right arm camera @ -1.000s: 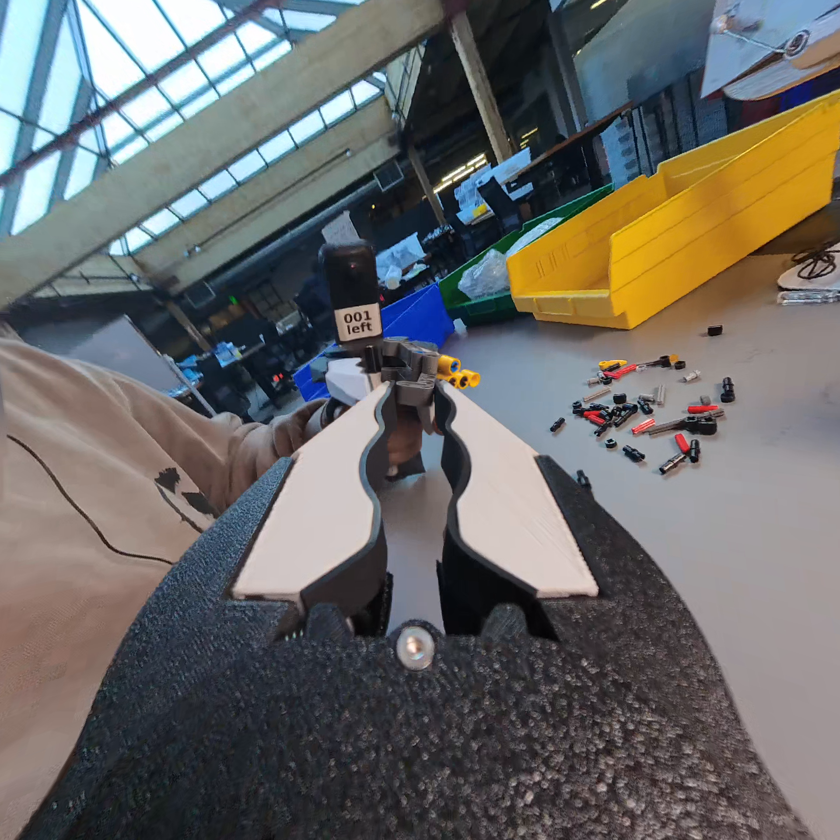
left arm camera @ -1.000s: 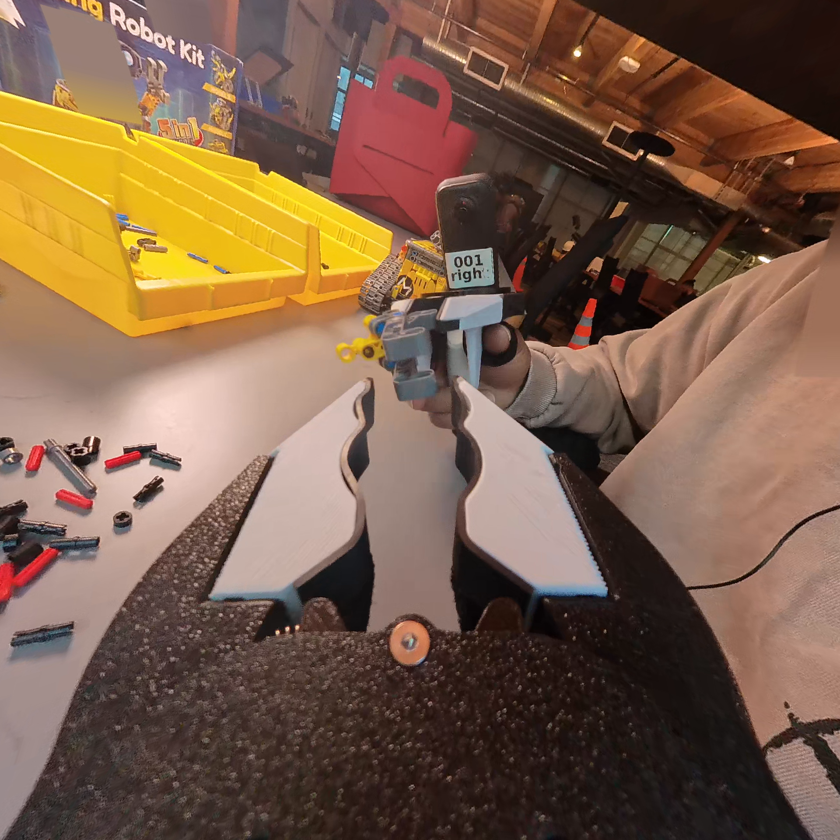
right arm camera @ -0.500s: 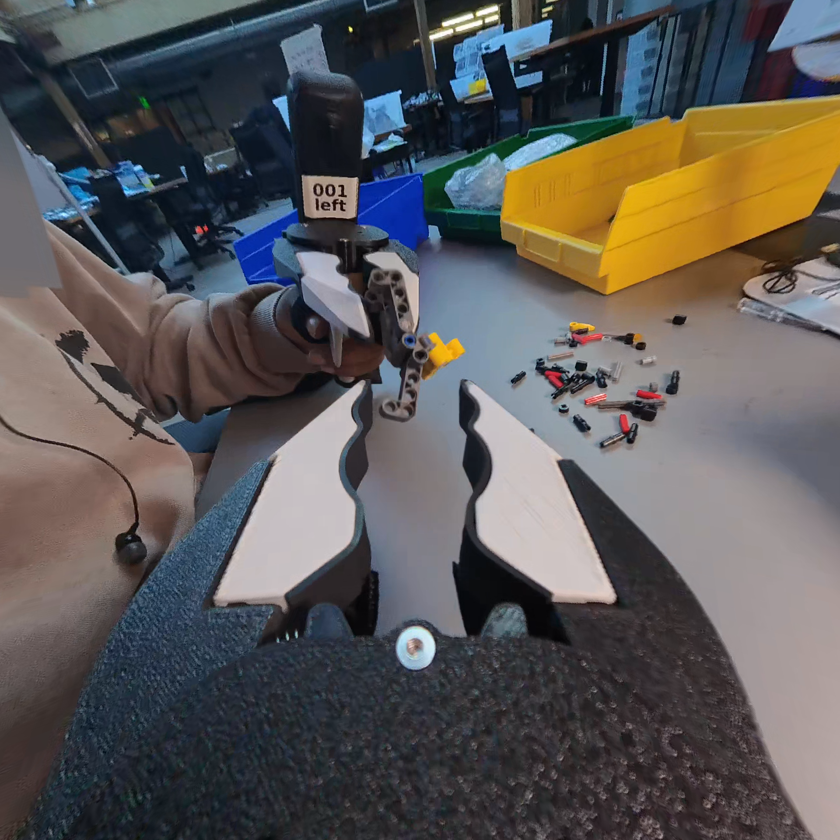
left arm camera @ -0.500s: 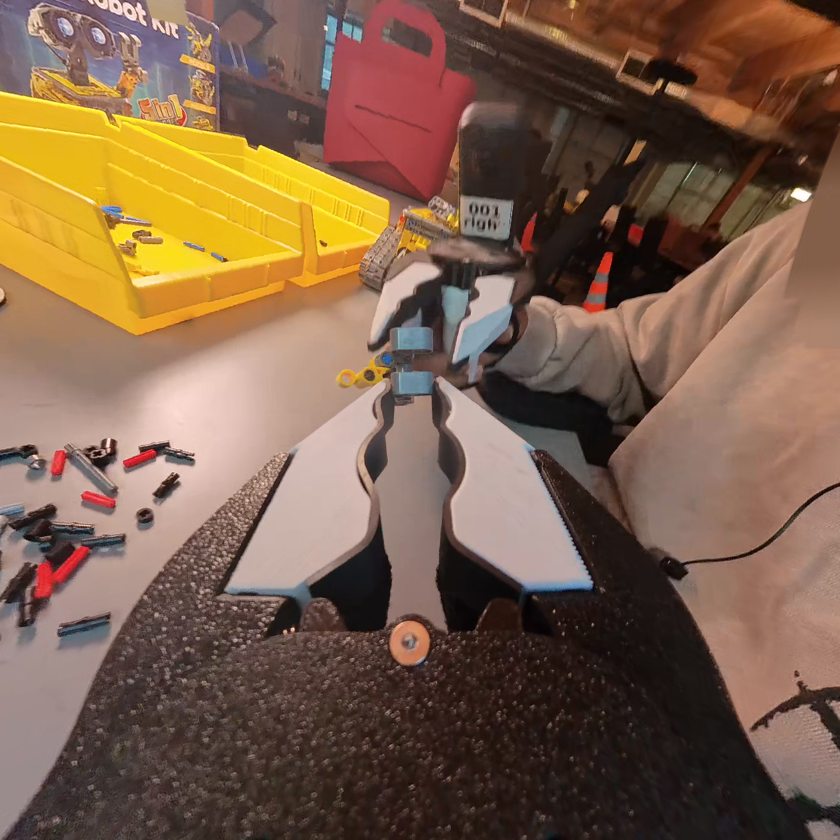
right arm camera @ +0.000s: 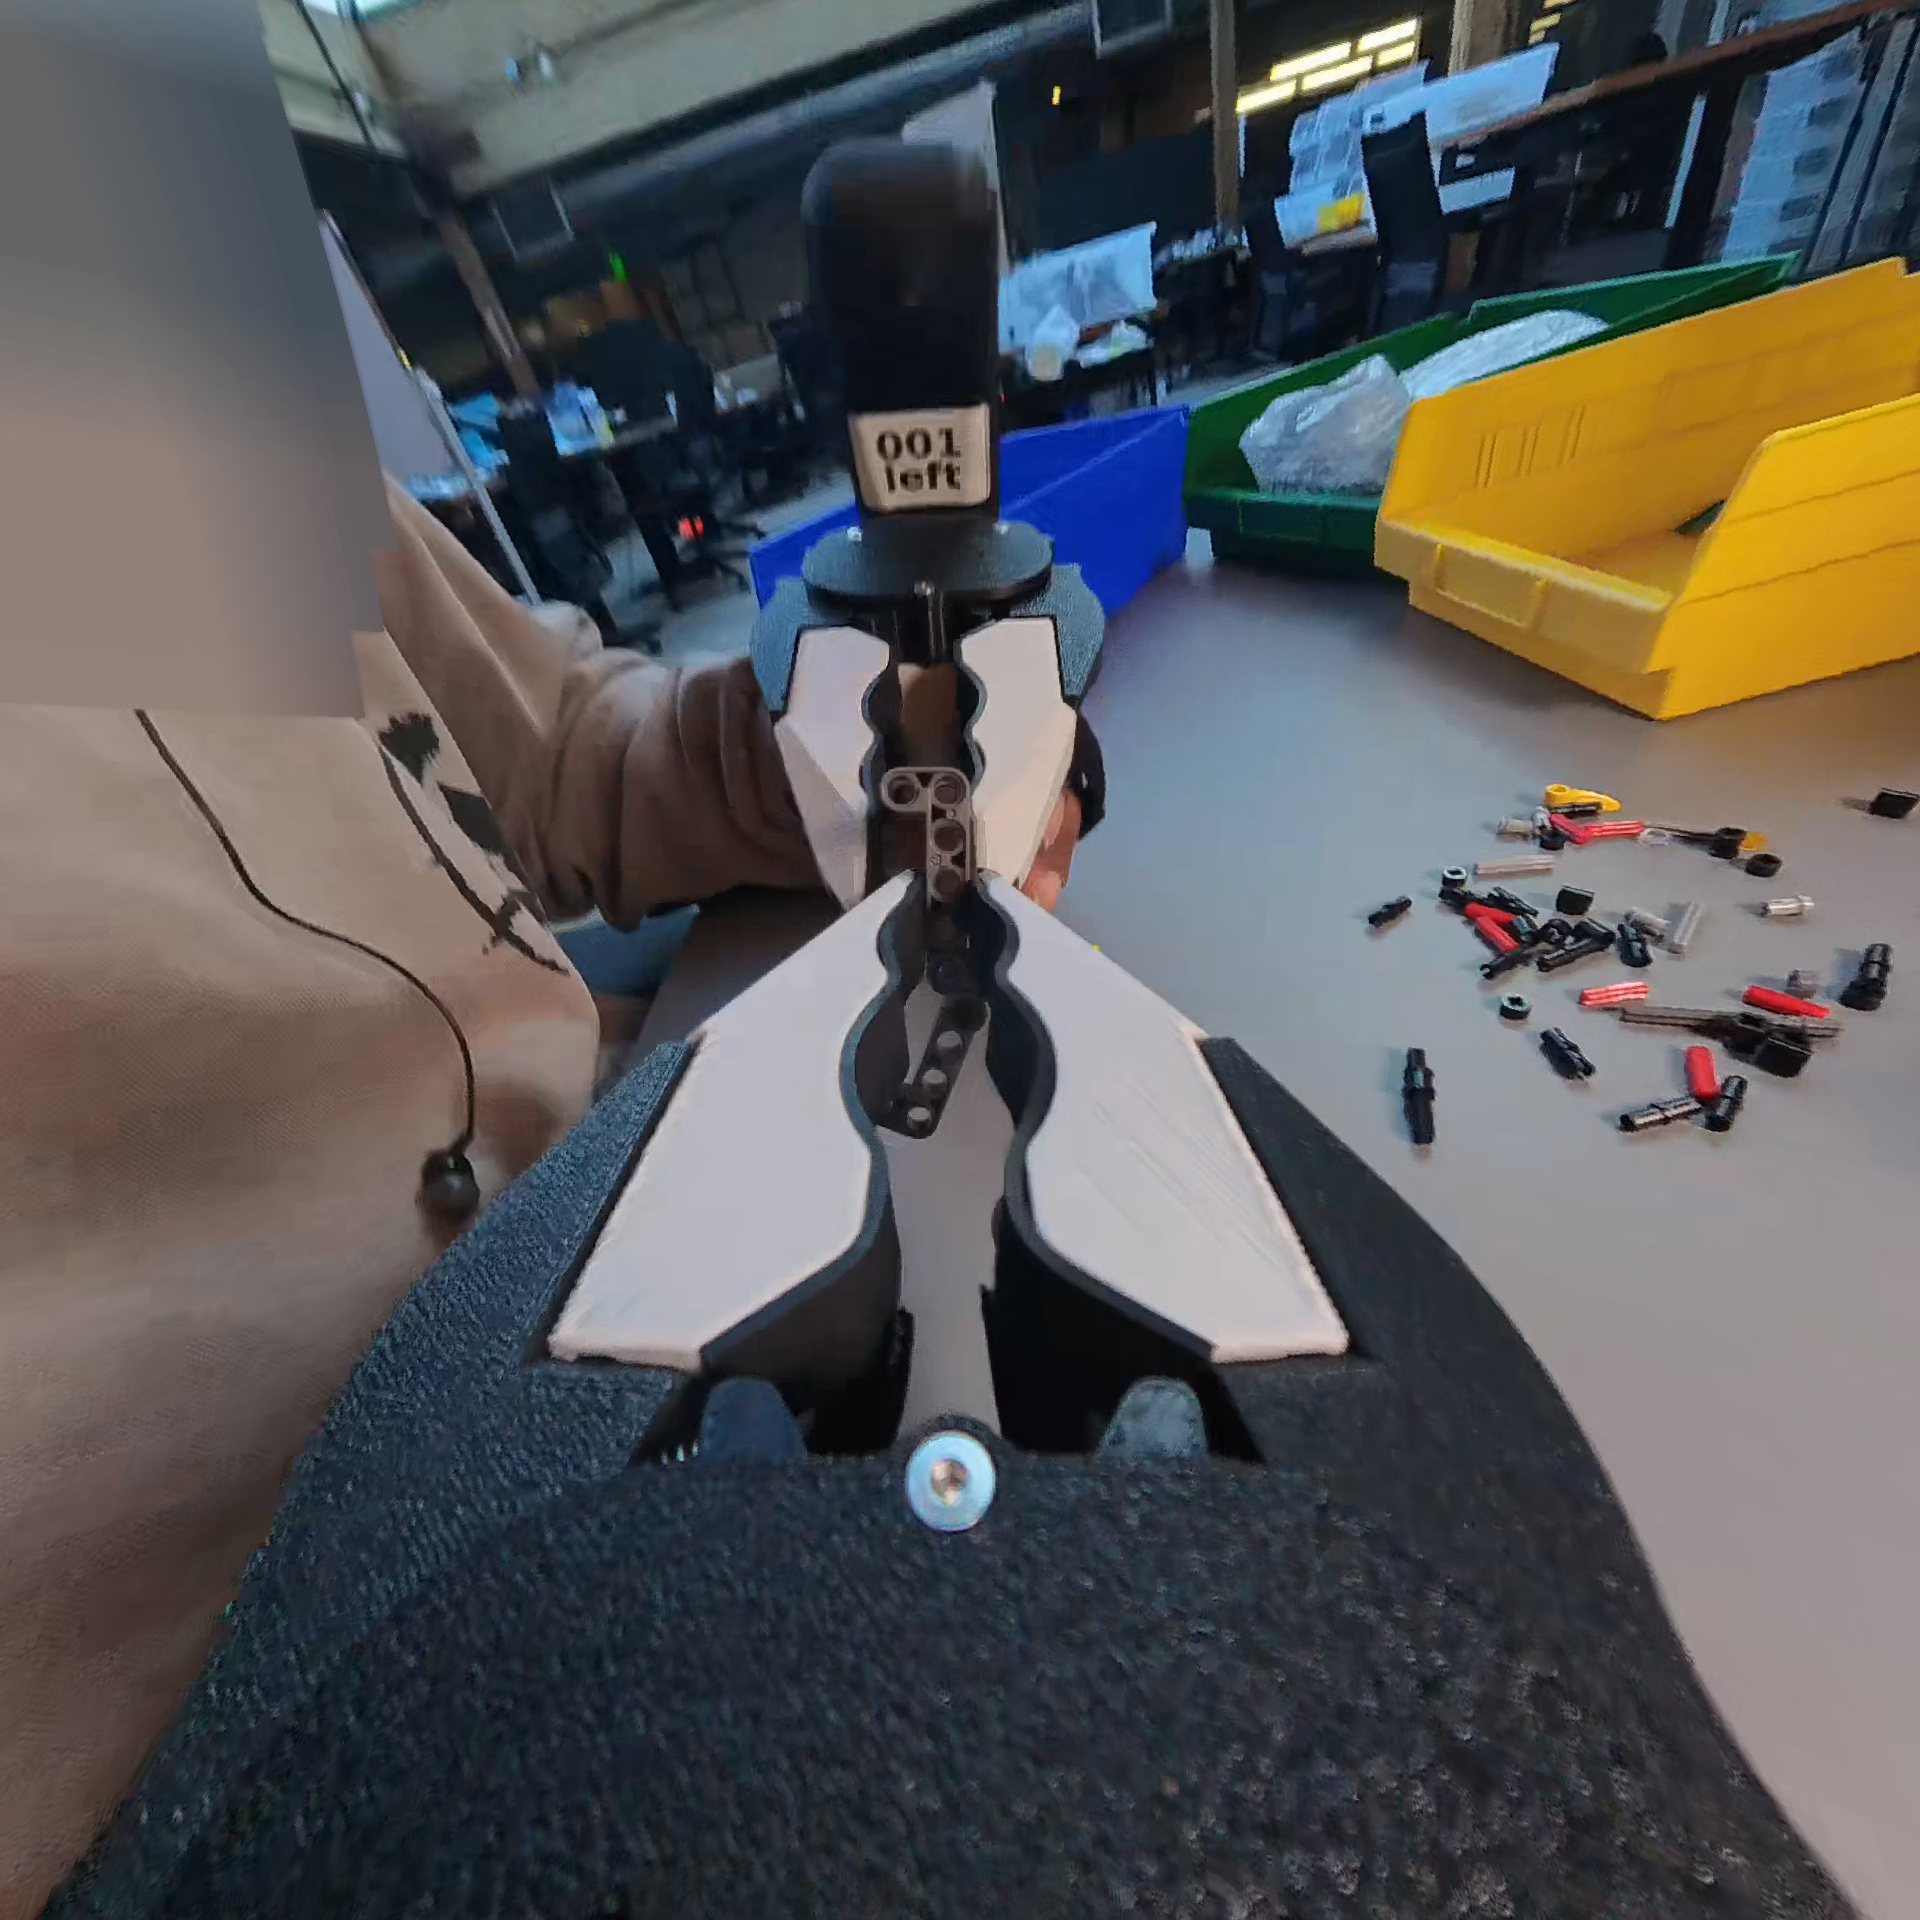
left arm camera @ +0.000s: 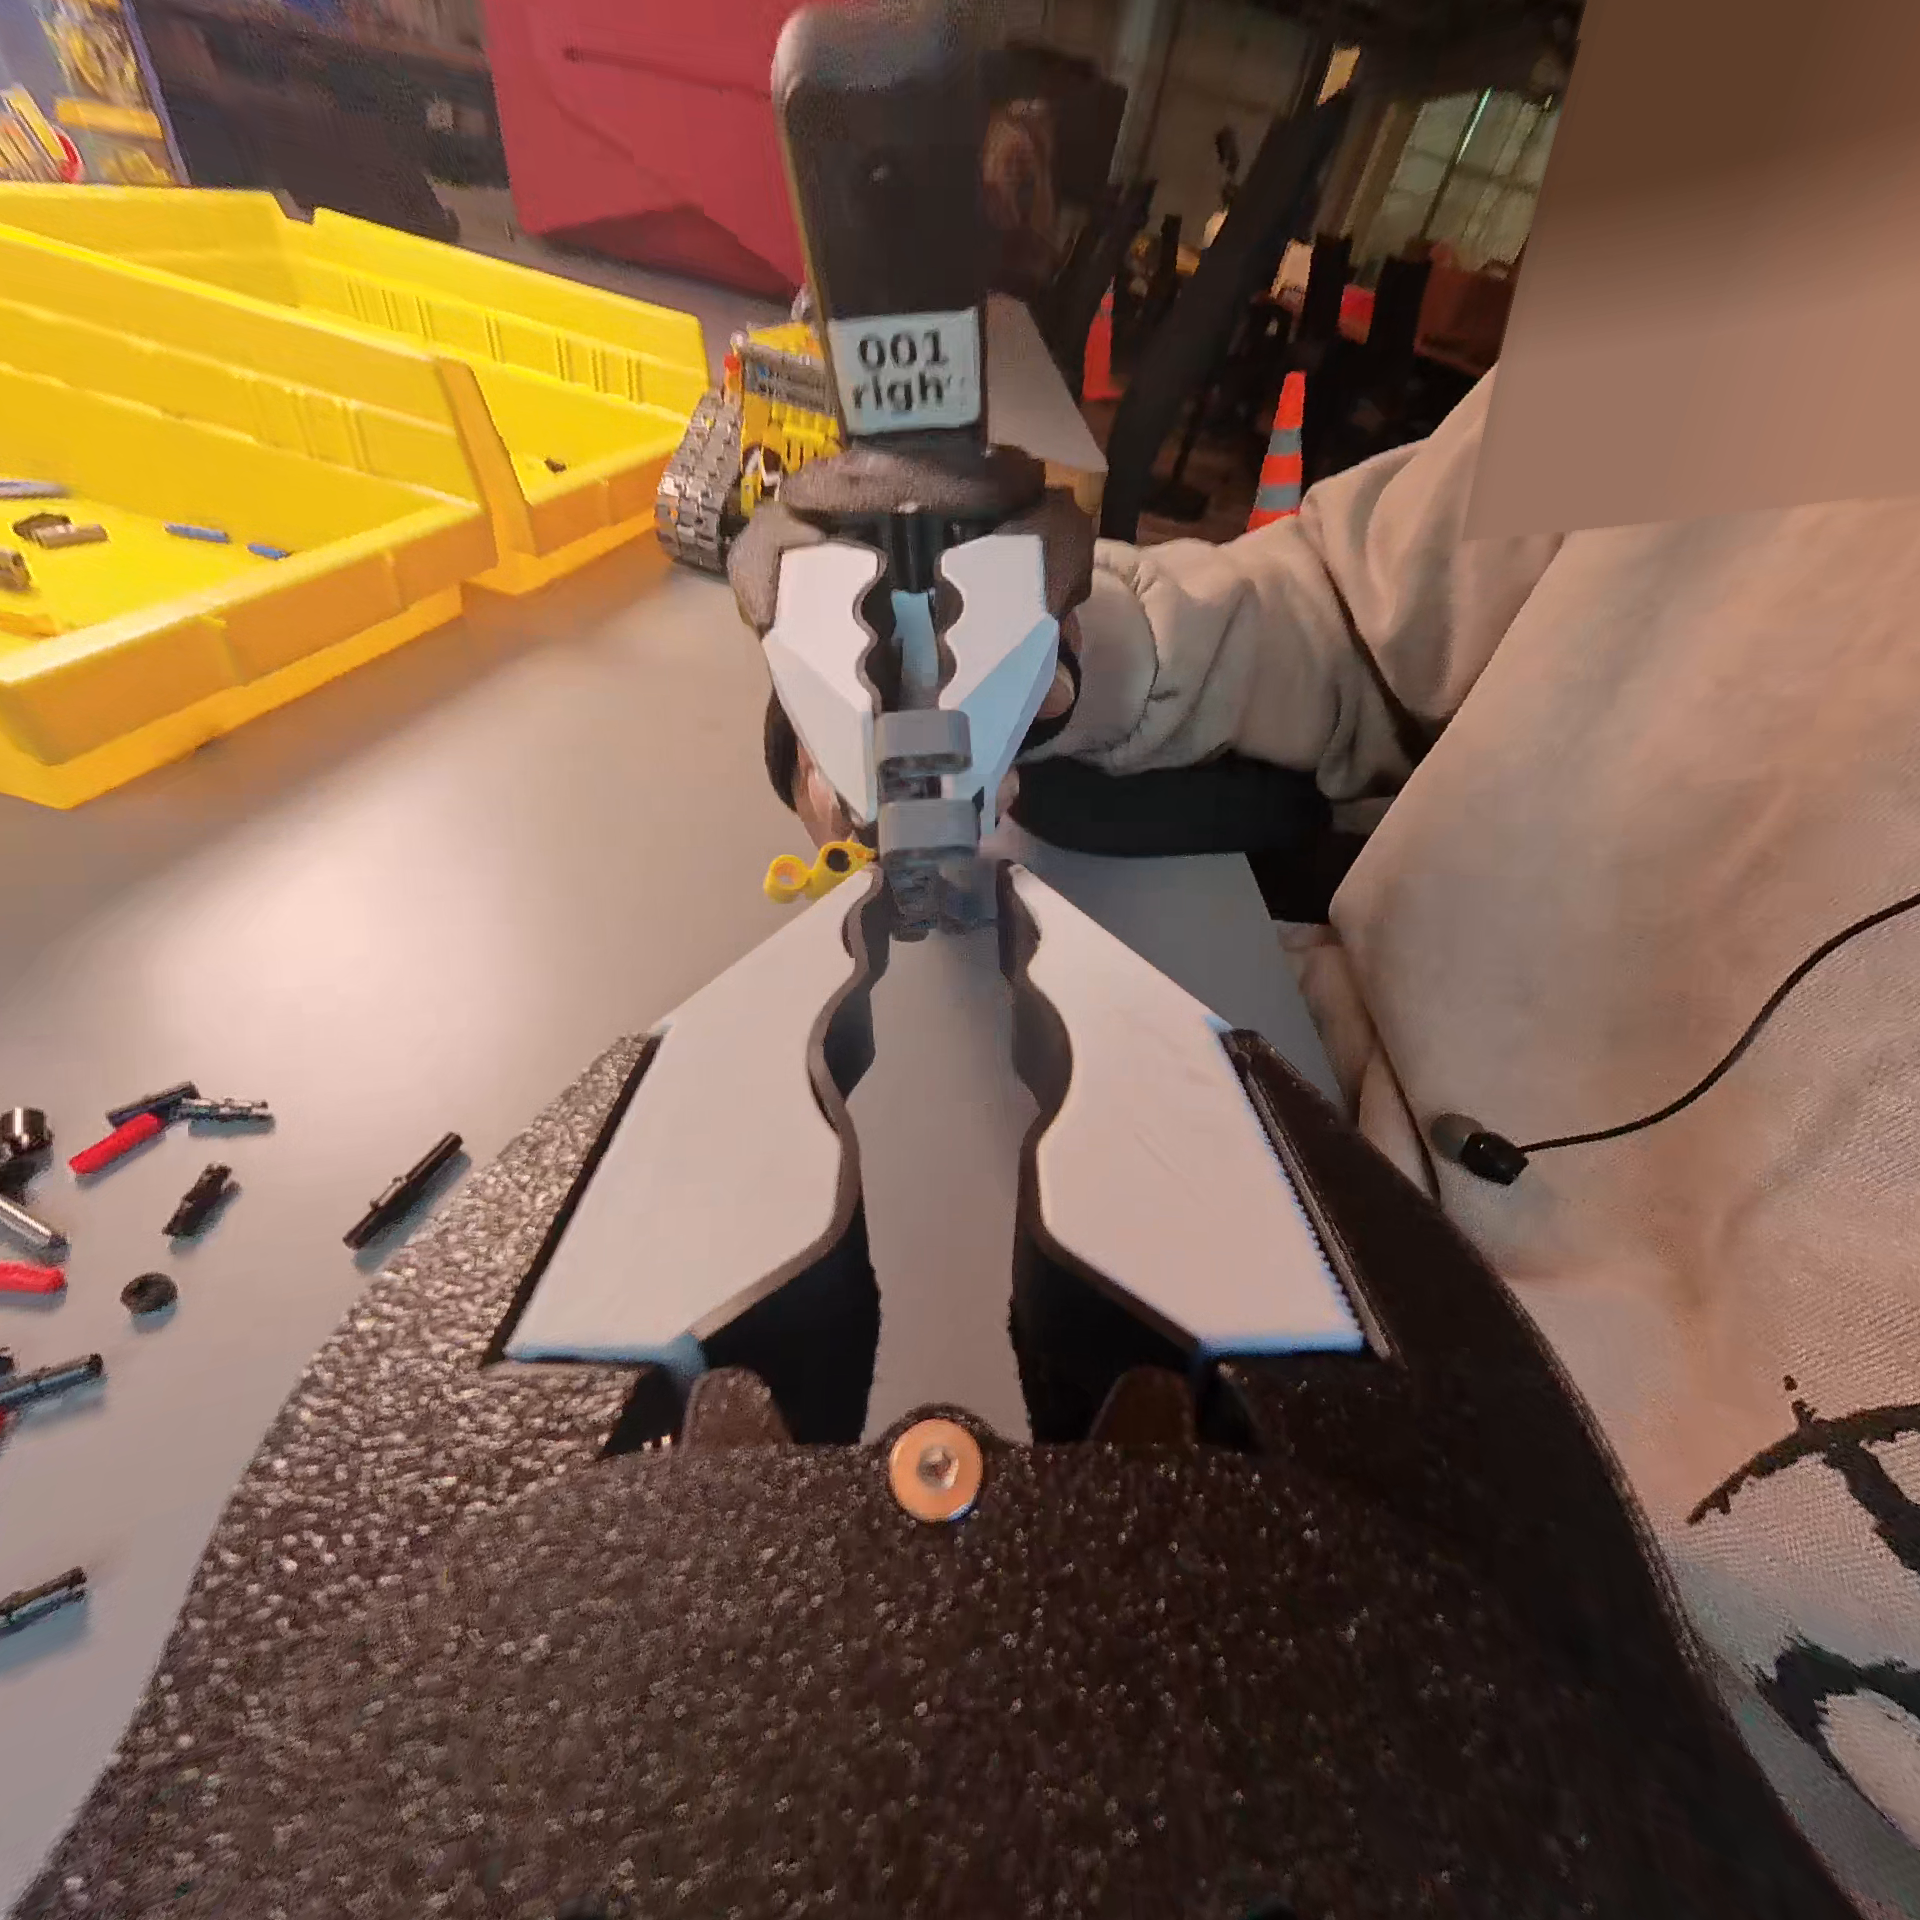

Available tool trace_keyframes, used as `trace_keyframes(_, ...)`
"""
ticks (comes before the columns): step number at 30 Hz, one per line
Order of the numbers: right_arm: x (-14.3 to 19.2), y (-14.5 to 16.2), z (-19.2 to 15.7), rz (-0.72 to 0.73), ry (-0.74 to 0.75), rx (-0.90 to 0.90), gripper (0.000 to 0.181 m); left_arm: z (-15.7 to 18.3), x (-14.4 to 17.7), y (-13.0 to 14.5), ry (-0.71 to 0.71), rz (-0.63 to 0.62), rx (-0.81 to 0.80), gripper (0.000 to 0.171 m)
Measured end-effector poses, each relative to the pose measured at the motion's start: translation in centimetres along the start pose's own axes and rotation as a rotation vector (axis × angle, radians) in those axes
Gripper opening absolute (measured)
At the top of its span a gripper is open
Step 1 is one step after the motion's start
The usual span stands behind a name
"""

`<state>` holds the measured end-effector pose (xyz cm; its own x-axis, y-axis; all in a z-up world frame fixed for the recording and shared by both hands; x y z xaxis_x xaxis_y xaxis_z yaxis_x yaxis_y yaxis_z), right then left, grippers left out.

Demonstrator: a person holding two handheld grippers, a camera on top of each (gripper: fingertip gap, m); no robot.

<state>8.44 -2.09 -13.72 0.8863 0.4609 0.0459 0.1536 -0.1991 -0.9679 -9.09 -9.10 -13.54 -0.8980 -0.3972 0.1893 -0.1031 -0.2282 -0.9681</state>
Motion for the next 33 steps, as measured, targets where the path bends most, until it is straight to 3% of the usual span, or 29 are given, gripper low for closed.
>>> trace_keyframes(2,0.2,-0.3,0.2,0.12,-0.031,-0.074,0.005,0.2,0.2,-0.4,0.0,0.073,0.006,0.023)
trace_keyframes(6,0.0,-0.4,0.2,0.231,-0.052,-0.106,0.005,-0.4,0.4,-0.8,-0.009,0.144,0.083,0.008)
trace_keyframes(24,0.4,-0.1,1.2,0.184,-0.023,-0.107,0.004,-1.9,0.5,-0.8,-0.021,0.094,0.215,0.006)
trace_keyframes(25,1.1,-0.5,1.4,0.237,-0.022,-0.105,0.004,-2.6,1.7,-0.9,-0.059,0.132,0.233,0.007)
trace_keyframes(27,6.2,-1.7,2.7,0.443,0.083,-0.148,0.003,-4.7,5.6,-0.8,-0.122,0.234,0.307,0.006)
trace_keyframes(29,6.7,-1.2,2.9,0.385,0.151,-0.117,0.004,-4.1,4.3,-0.3,-0.125,0.143,0.24,0.007)
trace_keyframes(31,4.5,-1.1,2.7,0.348,0.077,-0.12,0.004,-3.9,2.4,0.0,-0.079,0.07,0.233,0.007)
trace_keyframes(33,4.2,-1.6,3.0,0.354,0.025,-0.139,0.004,-4.5,1.8,0.3,-0.123,-0.006,0.21,0.007)
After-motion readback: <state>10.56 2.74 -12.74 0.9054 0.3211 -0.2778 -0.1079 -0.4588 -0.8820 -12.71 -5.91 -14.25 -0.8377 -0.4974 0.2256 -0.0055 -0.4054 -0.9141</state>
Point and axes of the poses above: each gripper's, where its closed fingertips meet, x back along the fingers, y out of its underside, z = x × y across the jaws, the point moved 10 cm from there along x, back along the fingers, and after that the axes turned 8 degrees about -y, right-handed, at the moved point
